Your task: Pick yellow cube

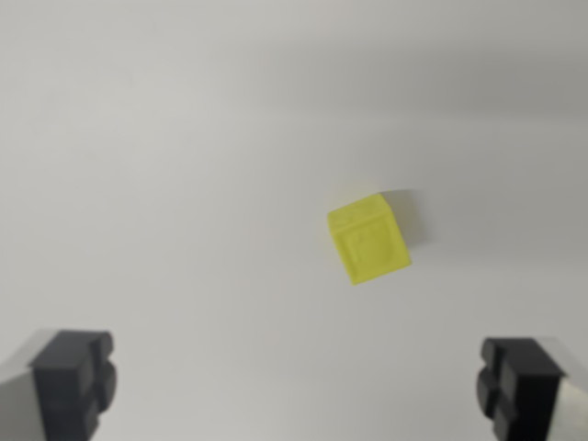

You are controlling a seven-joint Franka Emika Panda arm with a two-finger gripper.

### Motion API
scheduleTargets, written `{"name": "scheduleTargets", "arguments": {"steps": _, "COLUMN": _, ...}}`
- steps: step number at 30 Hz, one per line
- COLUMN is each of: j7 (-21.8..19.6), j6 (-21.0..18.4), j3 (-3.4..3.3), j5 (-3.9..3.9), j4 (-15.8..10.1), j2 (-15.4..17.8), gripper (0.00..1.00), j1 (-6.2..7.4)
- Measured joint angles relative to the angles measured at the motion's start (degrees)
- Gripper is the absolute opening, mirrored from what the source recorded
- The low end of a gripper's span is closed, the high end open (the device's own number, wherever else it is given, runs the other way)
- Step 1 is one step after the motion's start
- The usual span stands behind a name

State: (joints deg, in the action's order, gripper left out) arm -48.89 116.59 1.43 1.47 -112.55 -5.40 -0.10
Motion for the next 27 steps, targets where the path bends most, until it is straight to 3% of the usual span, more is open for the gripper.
{"name": "scheduleTargets", "arguments": {"steps": 7, "j7": 0.7, "j6": 0.4, "j3": -0.01, "j5": 0.0, "j4": -0.5, "j2": 0.2, "gripper": 1.0, "j1": -0.13}}
{"name": "scheduleTargets", "arguments": {"steps": 27, "j7": 6.0, "j6": 8.1, "j3": -0.01, "j5": -0.02, "j4": -7.6, "j2": -0.2, "gripper": 1.0, "j1": -1.37}}
